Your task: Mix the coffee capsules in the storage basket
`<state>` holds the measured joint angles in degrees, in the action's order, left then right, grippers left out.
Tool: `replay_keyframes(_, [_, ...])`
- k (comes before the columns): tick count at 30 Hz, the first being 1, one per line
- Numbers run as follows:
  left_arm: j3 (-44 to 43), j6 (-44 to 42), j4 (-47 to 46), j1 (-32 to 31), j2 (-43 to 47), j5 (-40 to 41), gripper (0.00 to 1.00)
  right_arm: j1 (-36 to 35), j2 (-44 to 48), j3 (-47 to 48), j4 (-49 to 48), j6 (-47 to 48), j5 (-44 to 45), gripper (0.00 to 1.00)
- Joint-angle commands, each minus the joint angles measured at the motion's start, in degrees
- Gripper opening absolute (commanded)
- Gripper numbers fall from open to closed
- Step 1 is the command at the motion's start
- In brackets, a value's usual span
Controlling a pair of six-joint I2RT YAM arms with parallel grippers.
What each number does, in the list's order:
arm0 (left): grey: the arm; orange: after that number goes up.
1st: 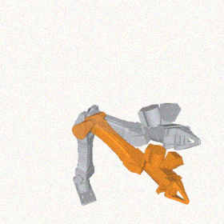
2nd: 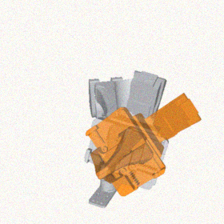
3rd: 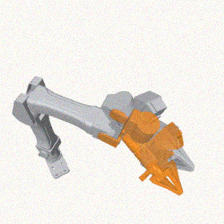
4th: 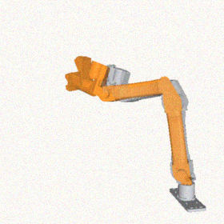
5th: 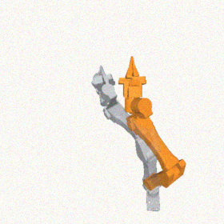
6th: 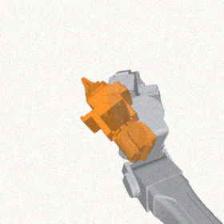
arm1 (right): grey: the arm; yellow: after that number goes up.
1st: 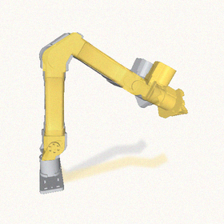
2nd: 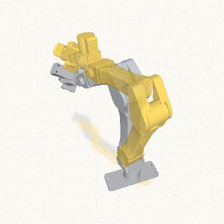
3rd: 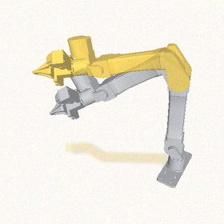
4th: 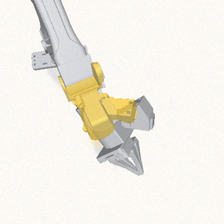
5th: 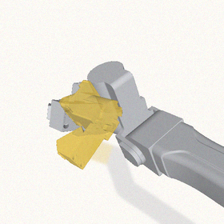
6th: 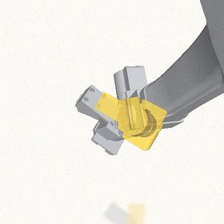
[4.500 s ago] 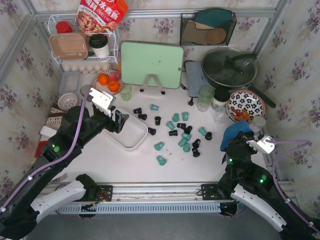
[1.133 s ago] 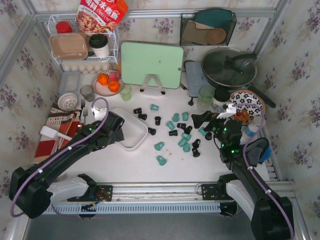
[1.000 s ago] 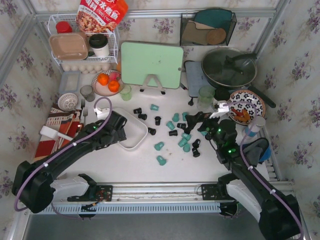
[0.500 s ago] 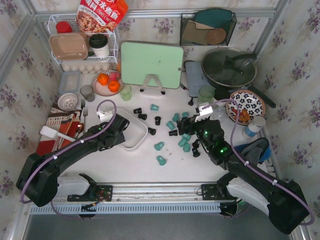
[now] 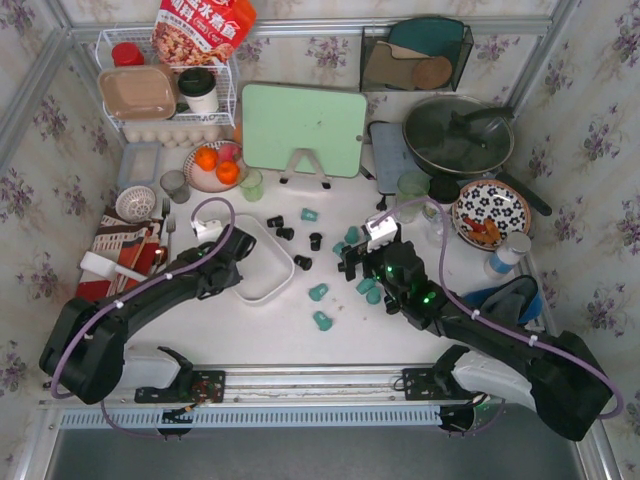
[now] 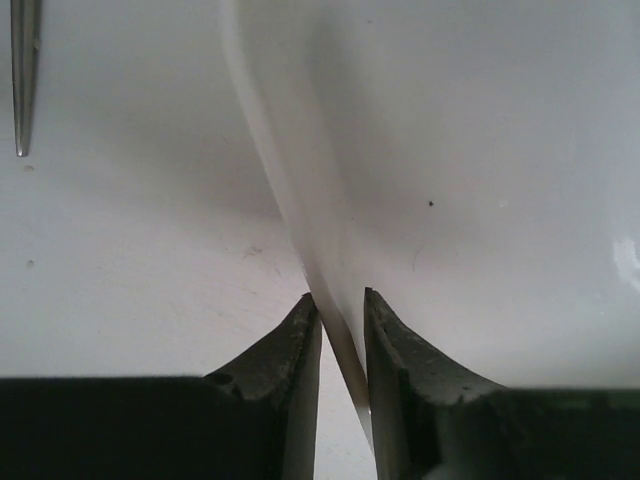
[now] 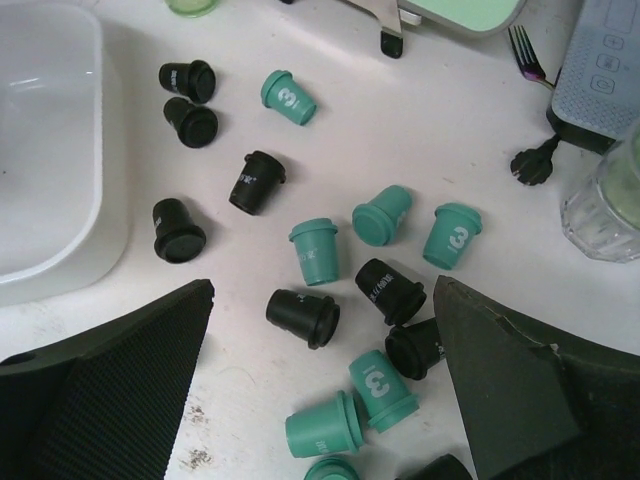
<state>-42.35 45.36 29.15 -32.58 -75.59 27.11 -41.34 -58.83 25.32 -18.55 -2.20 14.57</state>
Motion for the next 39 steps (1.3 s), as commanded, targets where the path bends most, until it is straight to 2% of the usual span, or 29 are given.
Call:
replay_keyframes(1, [-0.54,-4.51,-1.50,0.67,0.23,1.46,0.23,-1.18,-1.52,0.23,-3.24,2.67,2.80,1.00])
replay_keyframes(10, [-5.99,-23.15,-0.88,2.04,6.95,-0.38,0.00,-1.37,-2.48,0.50,-2.93,2.50,4.89,1.00])
replay_keyframes(16, [-10.52,-29.82,1.42,9.32,8.85,-8.95,0.00,-1.37,-2.53,0.87,-1.88,2.15,6.04,1.00])
replay_keyframes(26, [-16.77,-36.82,-1.60,32.01,-1.19,-36.19,0.00,-1.37,-3.56,0.61,-2.84,2.20,5.78,1.00])
replay_keyframes(32, [-17.71,-40.27,-6.63,34.60,-7.35,-43.28,0.02,-1.46,-2.67,0.33,-2.95,2.02,5.38,1.00])
replay_keyframes(39, [-20.80,-47.35,-7.35,35.37,-14.64,-42.92,0.03,-1.42,-2.90,-0.10,-3.84,1.76,5.12,1.00])
